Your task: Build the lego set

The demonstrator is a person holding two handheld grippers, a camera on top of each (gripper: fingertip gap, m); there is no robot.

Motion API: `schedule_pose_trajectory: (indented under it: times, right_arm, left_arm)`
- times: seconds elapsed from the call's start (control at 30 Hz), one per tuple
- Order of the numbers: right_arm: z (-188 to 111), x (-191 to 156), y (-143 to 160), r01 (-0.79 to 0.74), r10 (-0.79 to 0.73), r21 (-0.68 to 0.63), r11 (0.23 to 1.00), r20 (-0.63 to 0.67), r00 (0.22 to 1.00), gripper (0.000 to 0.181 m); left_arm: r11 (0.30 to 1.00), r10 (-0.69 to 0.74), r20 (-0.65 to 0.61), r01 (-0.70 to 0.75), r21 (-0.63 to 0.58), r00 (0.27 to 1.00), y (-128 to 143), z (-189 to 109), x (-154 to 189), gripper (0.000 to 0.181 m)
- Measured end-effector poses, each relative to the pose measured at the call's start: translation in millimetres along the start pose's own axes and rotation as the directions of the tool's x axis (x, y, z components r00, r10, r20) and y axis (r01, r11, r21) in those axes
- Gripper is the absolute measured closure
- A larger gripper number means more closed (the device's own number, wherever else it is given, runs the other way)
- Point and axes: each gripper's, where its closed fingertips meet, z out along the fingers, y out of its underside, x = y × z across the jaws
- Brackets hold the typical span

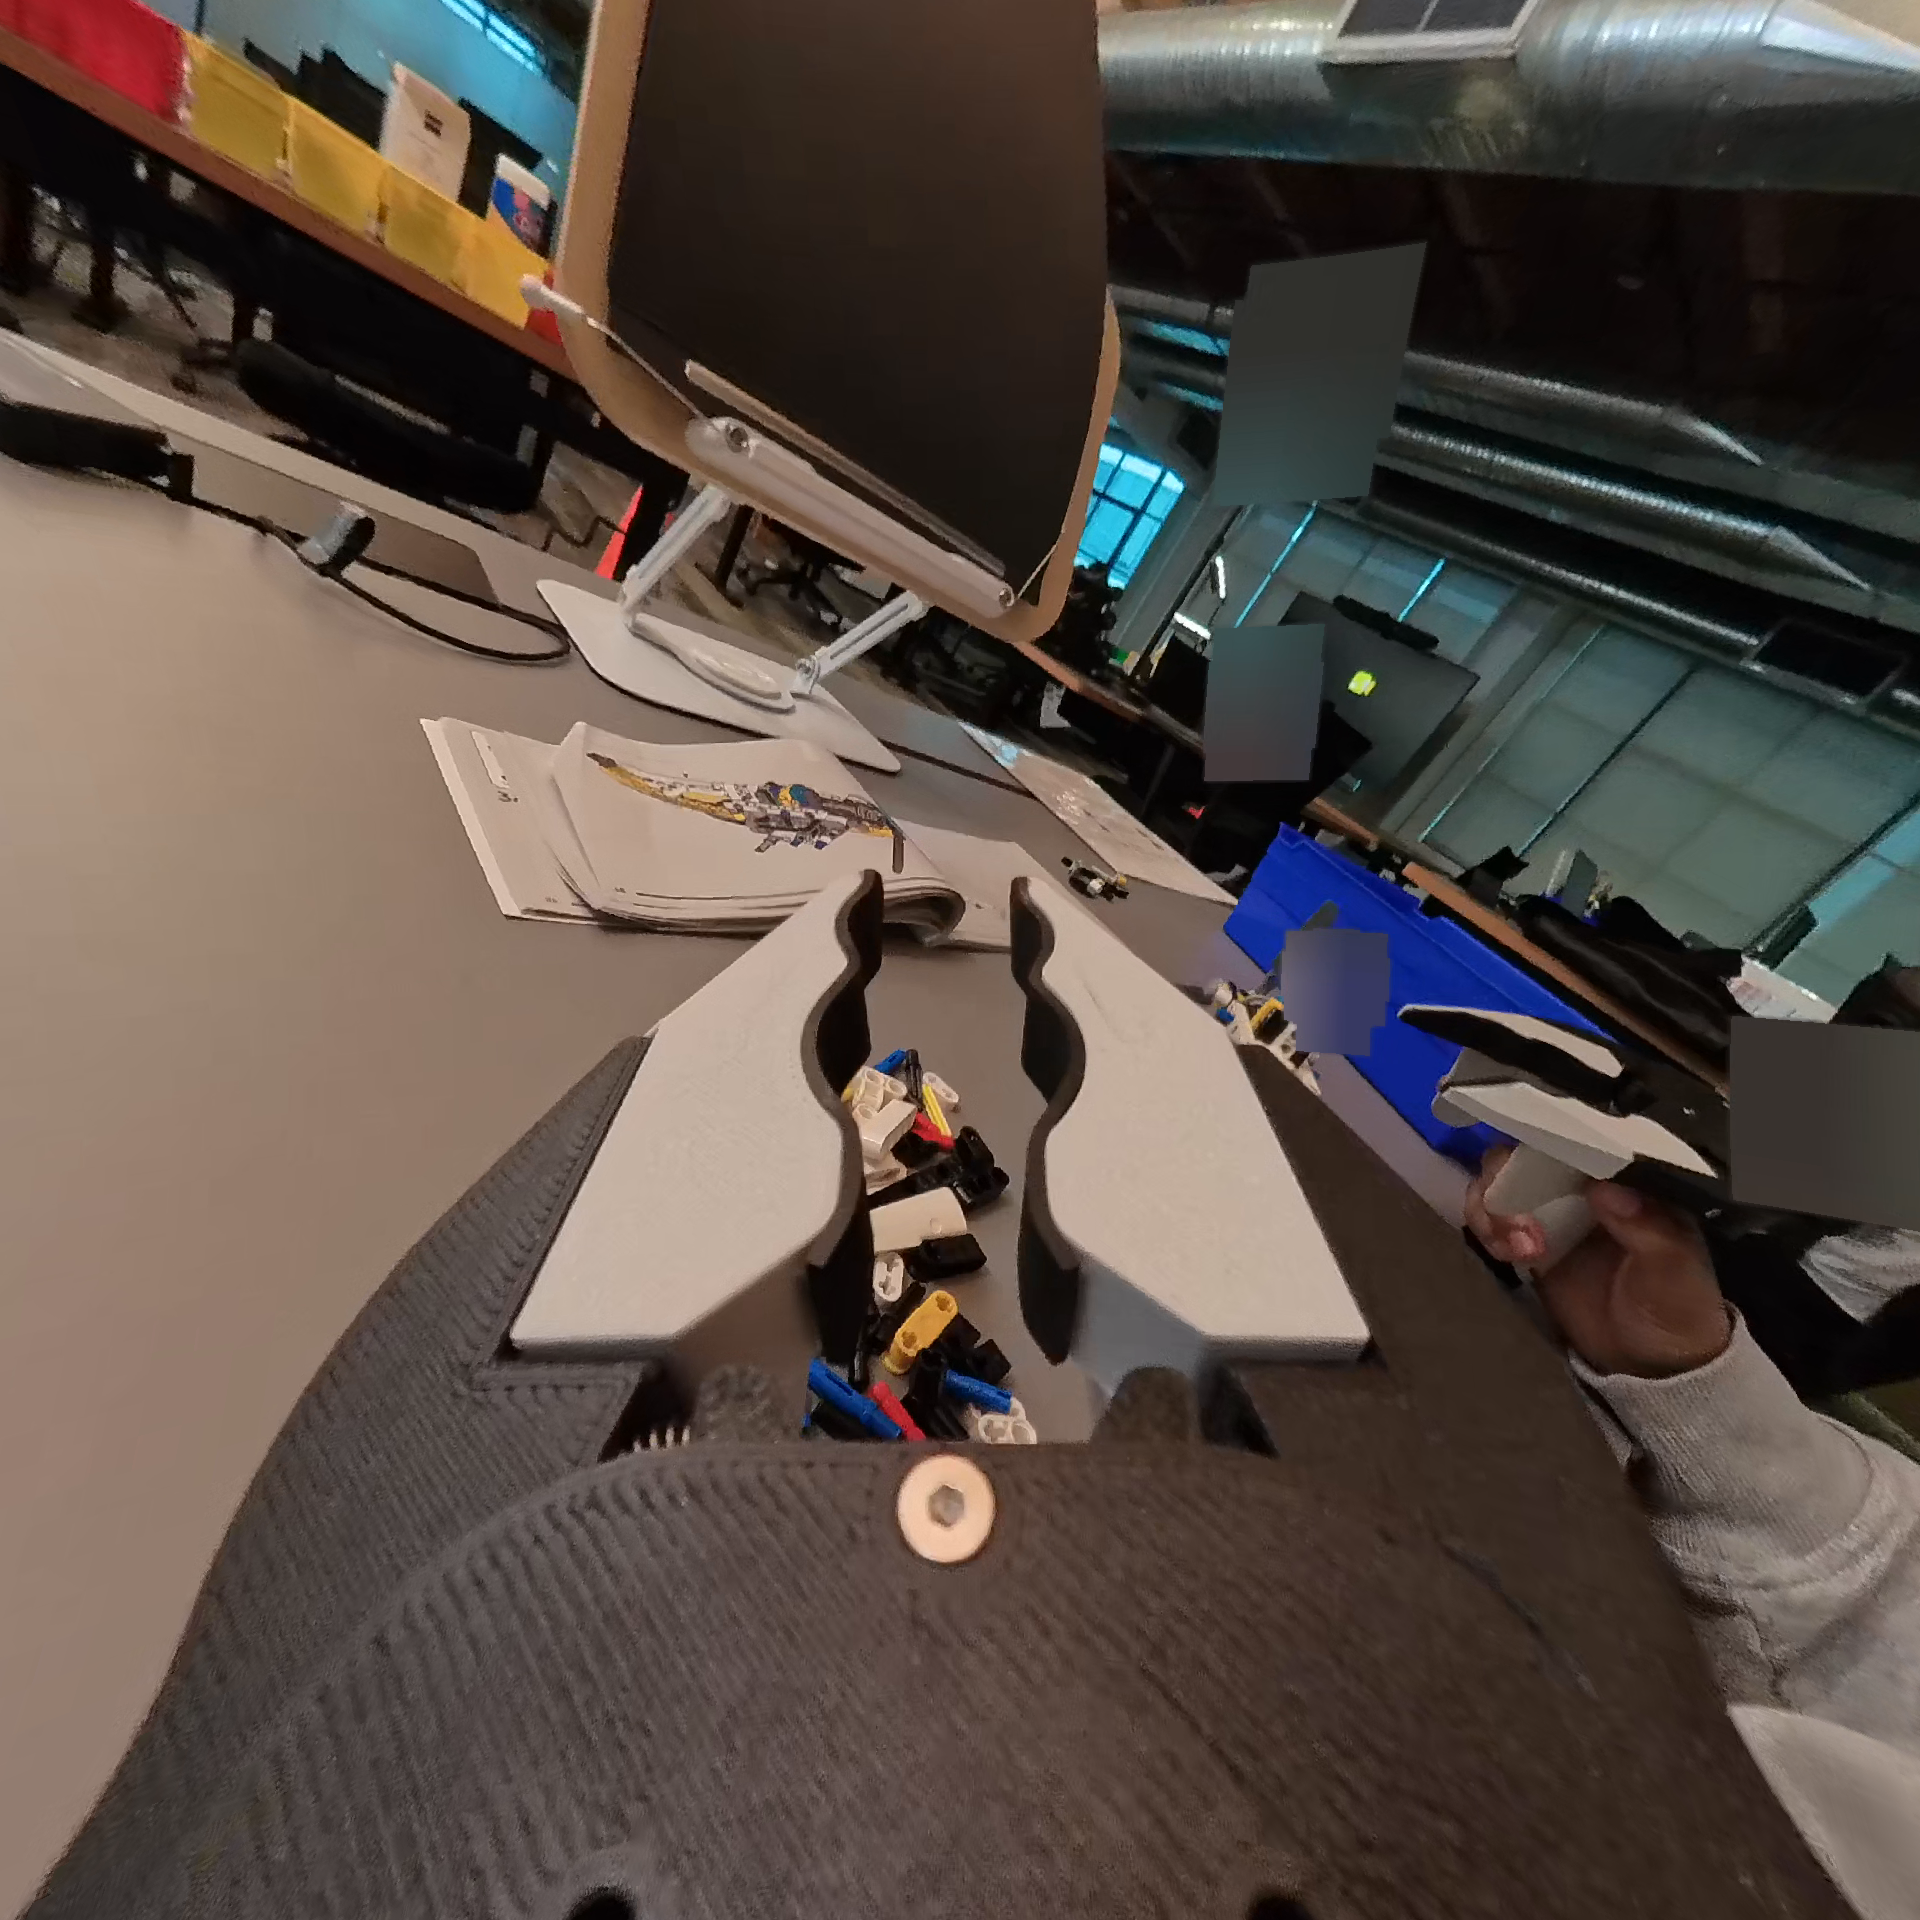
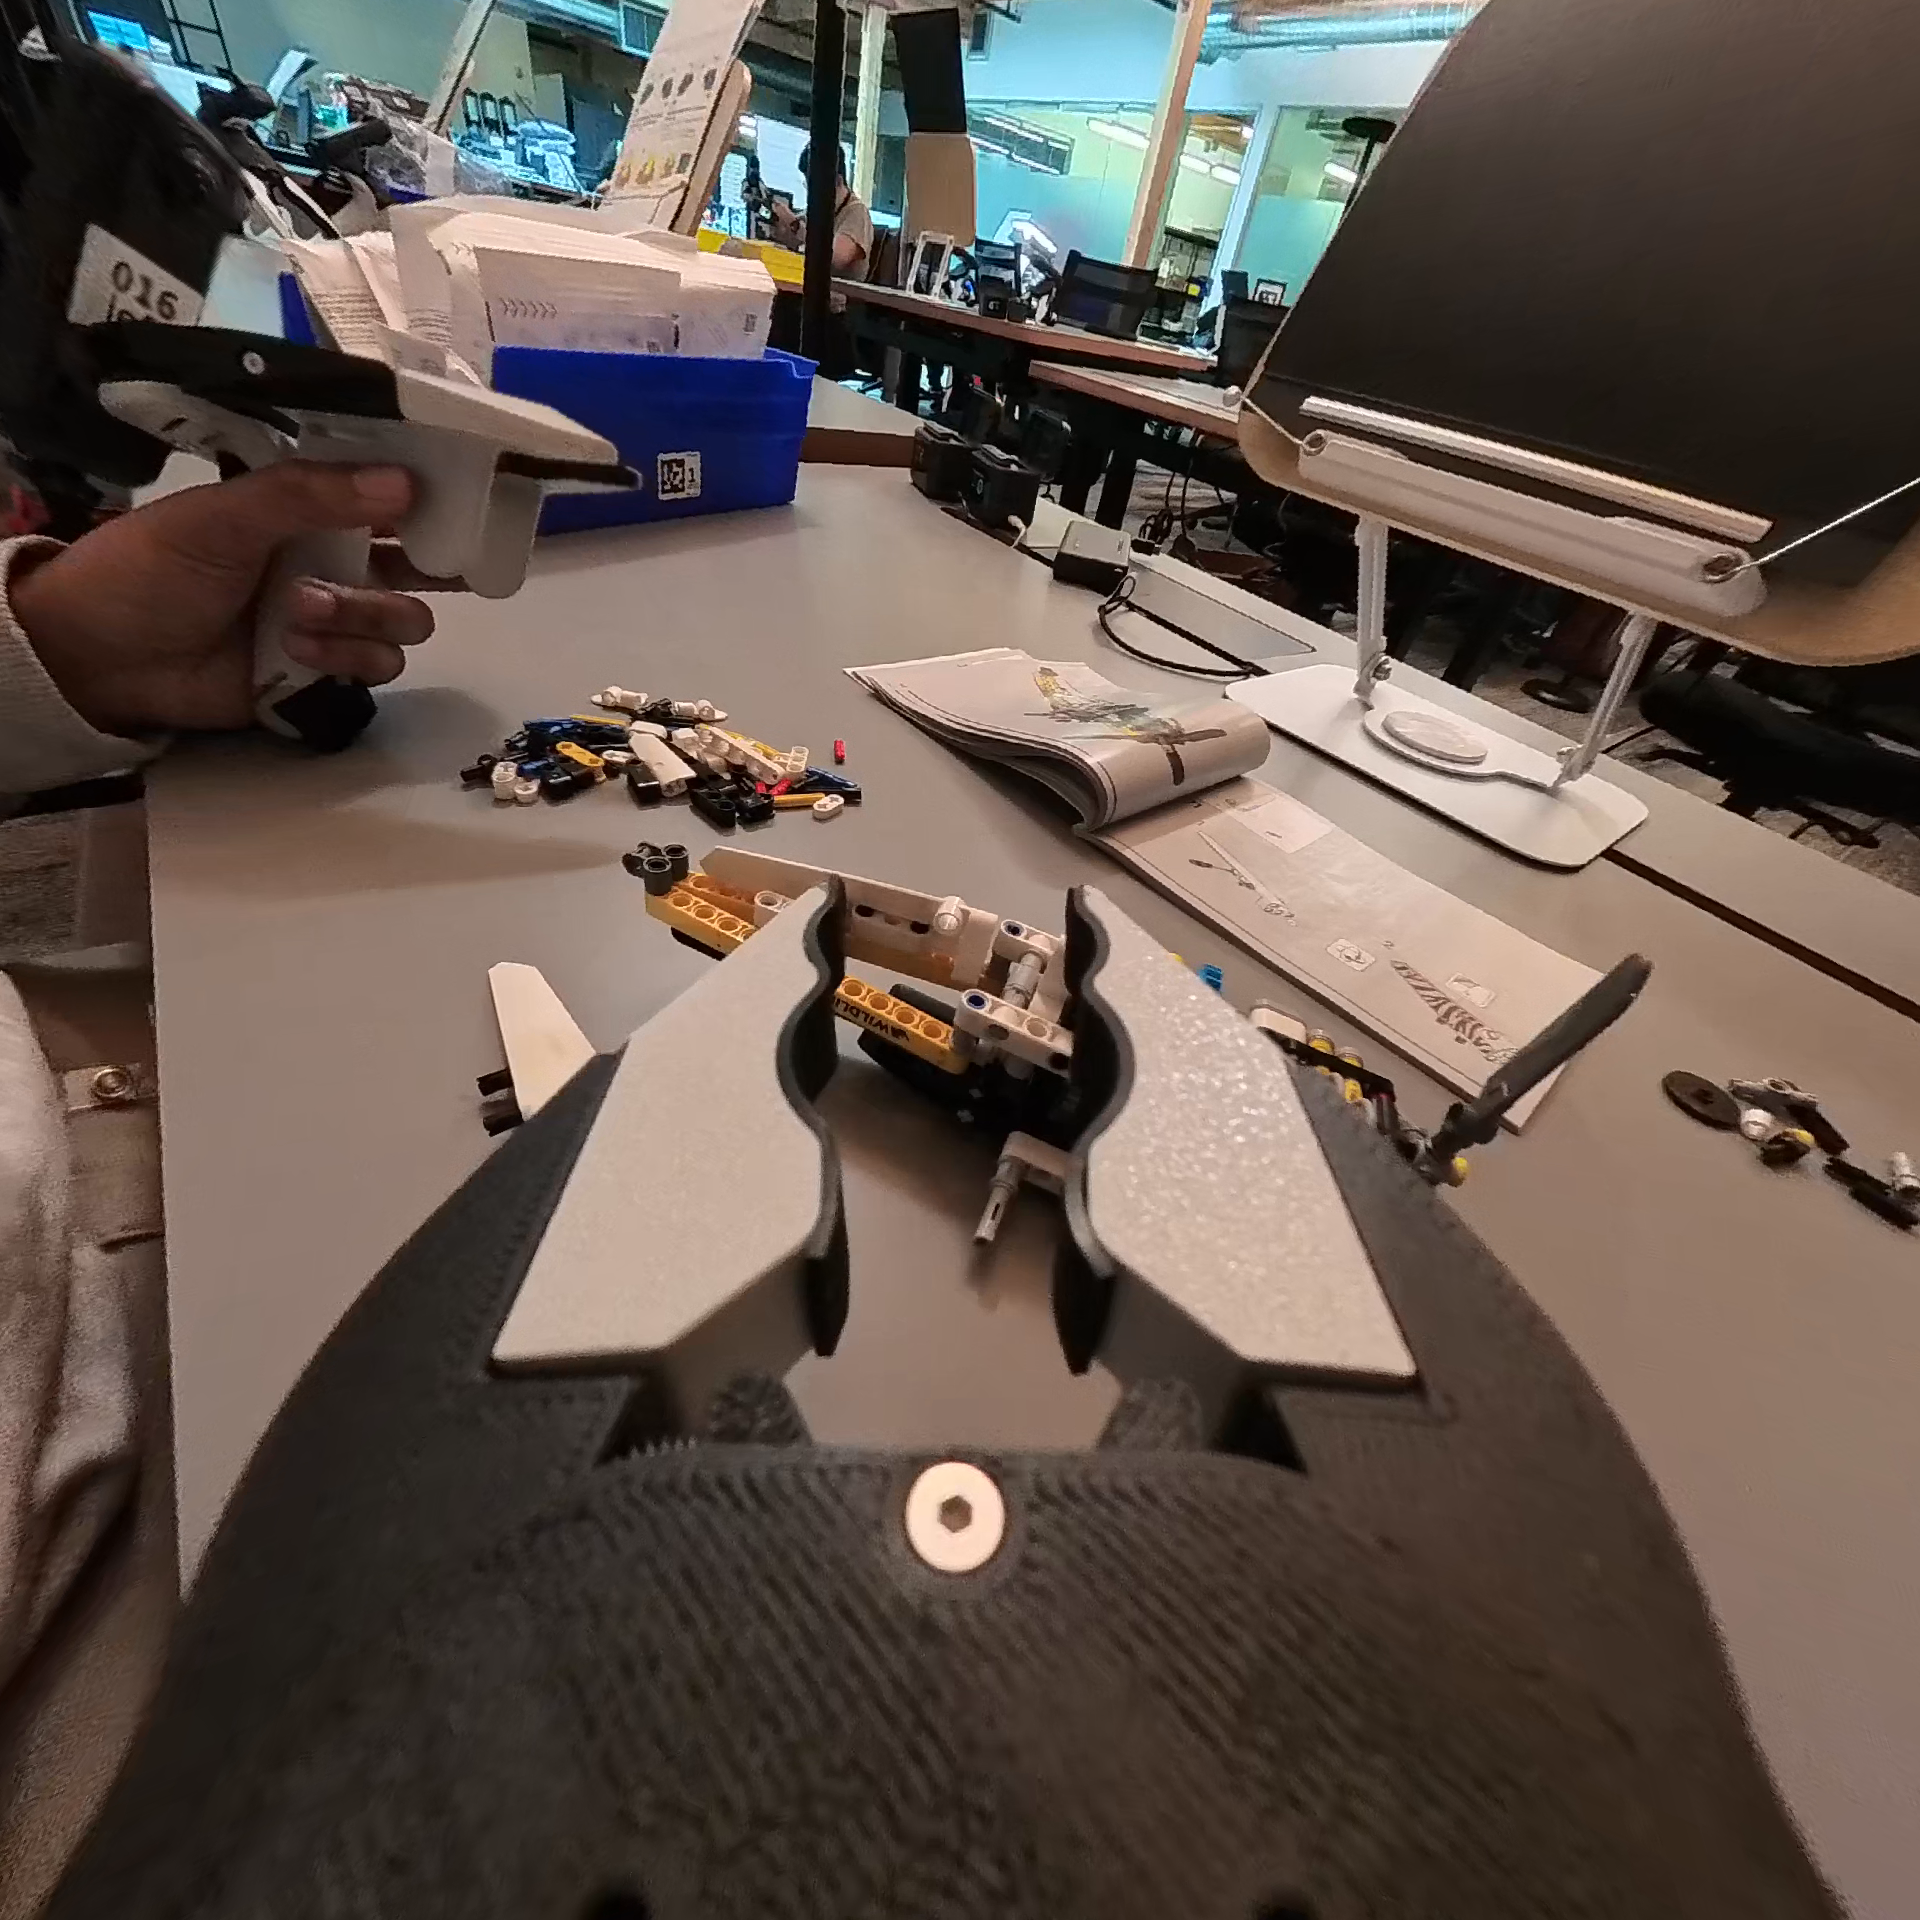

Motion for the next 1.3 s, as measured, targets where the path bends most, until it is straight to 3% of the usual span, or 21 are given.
schedule_pose_trajectory:
  times: [0.23,0.37,0.5,0.6,0.7,0.8,0.97,1.13,1.23,1.3]
  right_arm:
    - [-5.2,2.6,-3.6,0.017,-0.016,0.031,0.999,-0.027,1.000,0.143]
    - [-6.5,2.3,-4.8,0.020,-0.019,0.041,0.999,-0.027,0.999,0.143]
    - [-5.4,0.8,-3.7,0.034,-0.033,0.032,0.999,-0.027,0.999,0.143]
    - [-5.1,0.8,-3.5,0.033,-0.032,0.029,0.999,-0.026,0.999,0.143]
    - [-6.0,1.8,-4.3,0.026,-0.025,0.036,0.999,-0.028,0.999,0.144]
    - [-6.5,2.8,-4.8,0.018,-0.017,0.041,0.999,-0.029,0.999,0.144]
    - [-5.9,3.8,-4.1,0.014,-0.013,0.035,0.999,-0.032,0.999,0.144]
    - [-4.0,8.5,-1.9,-0.002,0.003,0.019,1.000,-0.047,0.999,0.143]
    - [-4.5,13.2,-1.8,-0.002,0.004,0.020,1.000,-0.075,0.997,0.144]
    - [-5.5,17.4,-2.3,-0.017,0.020,0.027,0.999,-0.091,0.996,0.144]
  left_arm:
    - [0.999,-0.011,0.041,0.009,0.050,0.999,-9.3,-13.2,-9.1,0.151]
    - [0.987,-0.153,0.071,0.149,0.053,0.986,-19.8,-29.4,-23.4,0.160]
    - [0.995,-0.087,0.157,0.077,0.066,0.984,-24.1,-39.5,-36.1,0.160]
    - [0.993,-0.109,0.151,0.101,0.060,0.982,-23.7,-40.6,-36.7,0.158]
    - [0.994,-0.093,0.220,0.078,0.078,0.971,-33.2,-50.5,-51.3,0.148]
    - [0.987,-0.090,0.398,0.028,0.158,0.913,-56.9,-79.0,-87.3,0.135]
    - [0.960,-0.102,0.570,-0.070,0.271,0.815,-99.2,-143.5,-134.8,0.121]
    - [0.933,-0.129,0.649,-0.130,0.336,0.750,-133.2,-201.5,-171.3,0.119]
    - [0.924,-0.119,0.675,-0.167,0.343,0.728,-151.3,-221.0,-182.3,0.118]
    - [0.908,-0.113,0.671,-0.198,0.369,0.733,-177.7,-227.0,-181.6,0.119]
